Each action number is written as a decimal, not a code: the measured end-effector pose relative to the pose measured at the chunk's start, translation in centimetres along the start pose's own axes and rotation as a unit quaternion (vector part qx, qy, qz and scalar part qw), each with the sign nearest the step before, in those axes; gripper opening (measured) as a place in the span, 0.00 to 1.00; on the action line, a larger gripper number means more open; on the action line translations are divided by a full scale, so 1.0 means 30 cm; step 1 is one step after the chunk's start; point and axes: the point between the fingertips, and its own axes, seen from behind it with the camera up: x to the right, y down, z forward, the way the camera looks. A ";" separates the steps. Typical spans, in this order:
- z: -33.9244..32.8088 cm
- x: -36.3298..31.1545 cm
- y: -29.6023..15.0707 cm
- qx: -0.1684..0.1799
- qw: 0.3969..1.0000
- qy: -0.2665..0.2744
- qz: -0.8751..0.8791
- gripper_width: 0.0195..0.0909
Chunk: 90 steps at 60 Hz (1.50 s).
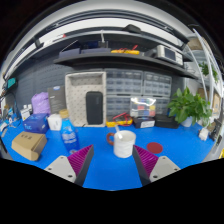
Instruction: Pour water
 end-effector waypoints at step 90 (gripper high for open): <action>0.401 -0.600 0.000 0.039 0.983 -0.105 0.147 0.27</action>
